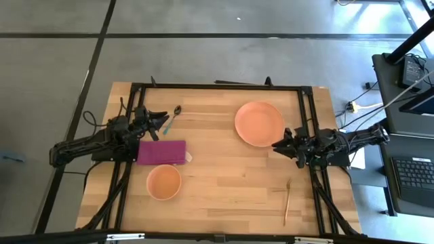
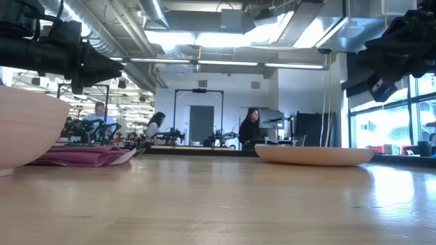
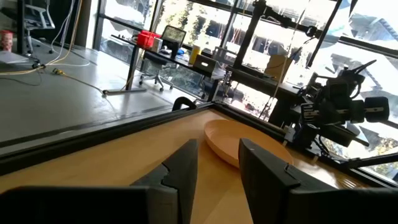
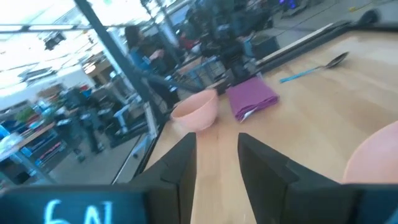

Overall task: Set table place
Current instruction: Move the orange plate to the center of the table

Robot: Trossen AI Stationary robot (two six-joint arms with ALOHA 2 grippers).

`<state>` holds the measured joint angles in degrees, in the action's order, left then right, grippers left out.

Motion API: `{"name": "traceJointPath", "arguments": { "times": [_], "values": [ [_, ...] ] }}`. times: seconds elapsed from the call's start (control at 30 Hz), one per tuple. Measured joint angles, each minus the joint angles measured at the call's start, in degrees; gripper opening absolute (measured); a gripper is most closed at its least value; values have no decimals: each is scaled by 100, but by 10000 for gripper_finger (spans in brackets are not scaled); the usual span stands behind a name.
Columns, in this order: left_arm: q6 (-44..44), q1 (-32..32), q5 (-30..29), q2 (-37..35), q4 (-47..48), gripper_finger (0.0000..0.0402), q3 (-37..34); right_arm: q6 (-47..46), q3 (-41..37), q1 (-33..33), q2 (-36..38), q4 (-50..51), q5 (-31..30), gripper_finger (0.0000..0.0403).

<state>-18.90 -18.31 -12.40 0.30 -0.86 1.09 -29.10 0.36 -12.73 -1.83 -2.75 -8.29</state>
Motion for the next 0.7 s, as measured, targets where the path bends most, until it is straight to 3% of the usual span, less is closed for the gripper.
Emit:
{"name": "traceJointPath", "arguments": {
  "times": [0.43, 0.7],
  "values": [
    [0, 0, 0, 0, 0, 110, 2, 338, 2, -837, 0, -181, -1925, 120],
    [0, 0, 0, 2, 0, 110, 1, 772, 1, -1053, -291, -198, -1982, 120]
  ]
}}
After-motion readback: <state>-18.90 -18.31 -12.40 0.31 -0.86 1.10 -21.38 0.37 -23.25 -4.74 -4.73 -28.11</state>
